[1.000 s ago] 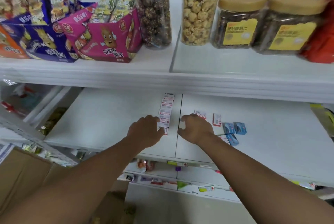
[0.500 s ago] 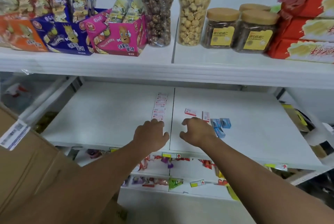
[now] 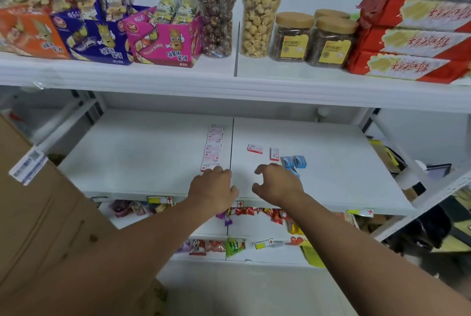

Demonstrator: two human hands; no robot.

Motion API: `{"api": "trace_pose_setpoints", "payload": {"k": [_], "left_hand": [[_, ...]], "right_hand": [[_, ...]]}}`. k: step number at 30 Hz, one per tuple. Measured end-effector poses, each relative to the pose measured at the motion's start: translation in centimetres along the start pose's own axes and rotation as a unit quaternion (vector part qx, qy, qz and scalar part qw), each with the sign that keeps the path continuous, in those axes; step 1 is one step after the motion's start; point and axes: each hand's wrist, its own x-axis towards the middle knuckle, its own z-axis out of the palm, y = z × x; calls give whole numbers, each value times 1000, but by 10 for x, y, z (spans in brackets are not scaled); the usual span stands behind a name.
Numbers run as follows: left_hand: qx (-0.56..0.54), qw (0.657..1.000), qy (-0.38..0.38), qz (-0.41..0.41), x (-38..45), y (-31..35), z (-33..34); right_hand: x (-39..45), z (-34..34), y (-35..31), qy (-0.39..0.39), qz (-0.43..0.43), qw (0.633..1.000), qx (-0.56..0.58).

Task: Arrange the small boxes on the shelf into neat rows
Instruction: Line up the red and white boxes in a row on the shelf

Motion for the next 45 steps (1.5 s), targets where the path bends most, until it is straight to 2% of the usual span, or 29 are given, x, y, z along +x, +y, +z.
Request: {"api": "trace_pose_setpoints", "payload": {"k": [6,10,24,33,45], "left_hand": [[6,1000,20,-7,-1,26,-9],[7,1000,7,-15,0,55,-5],[-6,998,-3,-70,-17,151,30],[3,997,-19,-71,-7,164,32],[-18,999,14,-31,31,144,23]], "right_hand": [[-6,-12,30,4,5,1000,2],[-9,-16,65,0,2,1000,4],[-30,-25,161,-36,-57,998,13],[-23,-27,179,-42,-64,997,8],[-3,-31,169,-35,-32,999,-22]]}}
